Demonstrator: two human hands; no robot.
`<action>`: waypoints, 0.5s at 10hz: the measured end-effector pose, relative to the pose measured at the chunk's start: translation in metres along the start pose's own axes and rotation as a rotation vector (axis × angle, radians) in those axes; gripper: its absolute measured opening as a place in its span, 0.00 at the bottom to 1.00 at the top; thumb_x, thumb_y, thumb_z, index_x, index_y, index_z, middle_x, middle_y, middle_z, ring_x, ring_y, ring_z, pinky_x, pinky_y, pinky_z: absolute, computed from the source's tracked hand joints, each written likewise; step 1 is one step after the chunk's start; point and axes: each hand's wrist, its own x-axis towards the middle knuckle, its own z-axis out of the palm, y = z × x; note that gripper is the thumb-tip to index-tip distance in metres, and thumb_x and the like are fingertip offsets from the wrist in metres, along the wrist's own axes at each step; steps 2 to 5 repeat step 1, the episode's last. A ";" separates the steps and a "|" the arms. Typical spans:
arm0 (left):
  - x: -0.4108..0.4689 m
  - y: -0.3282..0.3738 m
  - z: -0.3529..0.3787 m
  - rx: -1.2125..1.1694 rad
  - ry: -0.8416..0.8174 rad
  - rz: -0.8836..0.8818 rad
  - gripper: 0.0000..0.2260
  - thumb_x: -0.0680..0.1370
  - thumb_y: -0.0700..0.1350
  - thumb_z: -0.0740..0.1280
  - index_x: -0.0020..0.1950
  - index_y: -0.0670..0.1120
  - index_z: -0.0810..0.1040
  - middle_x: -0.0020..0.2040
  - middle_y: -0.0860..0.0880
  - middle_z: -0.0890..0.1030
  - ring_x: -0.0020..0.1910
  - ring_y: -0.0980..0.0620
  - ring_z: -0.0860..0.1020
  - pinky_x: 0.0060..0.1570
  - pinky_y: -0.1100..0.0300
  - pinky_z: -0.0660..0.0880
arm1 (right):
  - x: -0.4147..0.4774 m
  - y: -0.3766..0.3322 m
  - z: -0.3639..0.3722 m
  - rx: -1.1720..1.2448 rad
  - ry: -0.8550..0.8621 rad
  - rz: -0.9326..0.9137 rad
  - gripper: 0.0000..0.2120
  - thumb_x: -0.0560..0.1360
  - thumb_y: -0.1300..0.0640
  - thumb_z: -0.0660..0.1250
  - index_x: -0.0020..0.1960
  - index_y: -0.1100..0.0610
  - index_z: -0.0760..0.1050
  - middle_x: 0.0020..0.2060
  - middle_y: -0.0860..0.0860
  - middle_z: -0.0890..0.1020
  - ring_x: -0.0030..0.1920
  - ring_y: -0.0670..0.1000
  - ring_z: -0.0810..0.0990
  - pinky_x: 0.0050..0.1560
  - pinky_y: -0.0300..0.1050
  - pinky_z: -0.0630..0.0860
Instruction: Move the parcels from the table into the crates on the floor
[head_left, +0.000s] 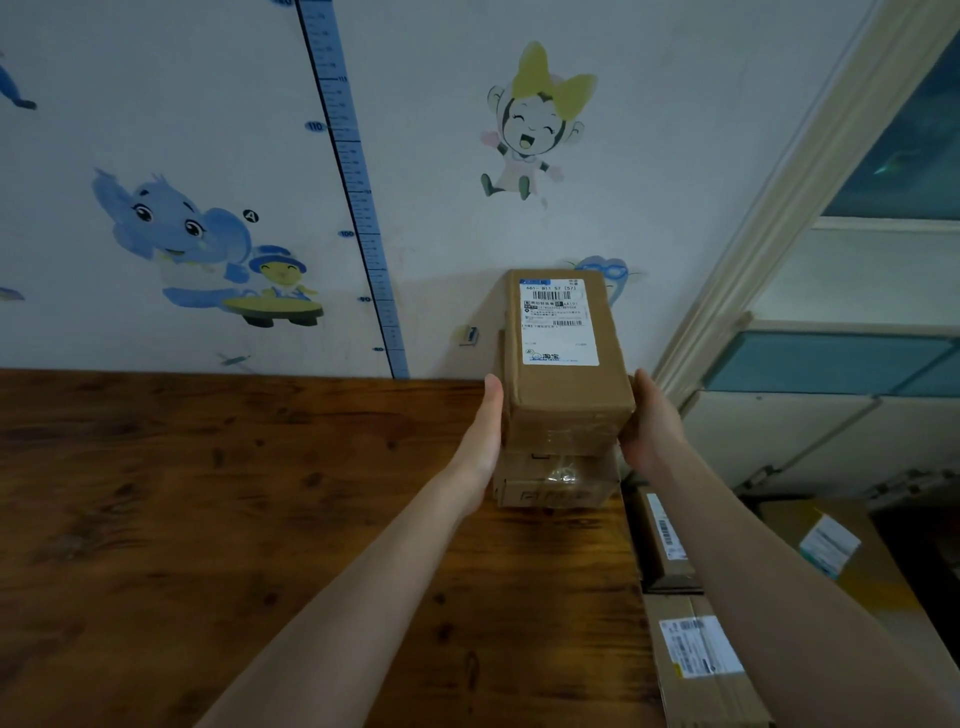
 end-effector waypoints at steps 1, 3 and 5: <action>-0.014 0.001 -0.006 0.038 0.050 -0.050 0.27 0.81 0.61 0.41 0.77 0.51 0.55 0.76 0.48 0.60 0.75 0.49 0.58 0.72 0.52 0.53 | -0.003 0.013 -0.011 0.065 0.178 -0.079 0.20 0.81 0.54 0.57 0.69 0.63 0.68 0.60 0.54 0.77 0.63 0.51 0.74 0.68 0.46 0.66; -0.014 0.001 -0.006 0.038 0.050 -0.050 0.27 0.81 0.61 0.41 0.77 0.51 0.55 0.76 0.48 0.60 0.75 0.49 0.58 0.72 0.52 0.53 | -0.003 0.013 -0.011 0.065 0.178 -0.079 0.20 0.81 0.54 0.57 0.69 0.63 0.68 0.60 0.54 0.77 0.63 0.51 0.74 0.68 0.46 0.66; -0.014 0.001 -0.006 0.038 0.050 -0.050 0.27 0.81 0.61 0.41 0.77 0.51 0.55 0.76 0.48 0.60 0.75 0.49 0.58 0.72 0.52 0.53 | -0.003 0.013 -0.011 0.065 0.178 -0.079 0.20 0.81 0.54 0.57 0.69 0.63 0.68 0.60 0.54 0.77 0.63 0.51 0.74 0.68 0.46 0.66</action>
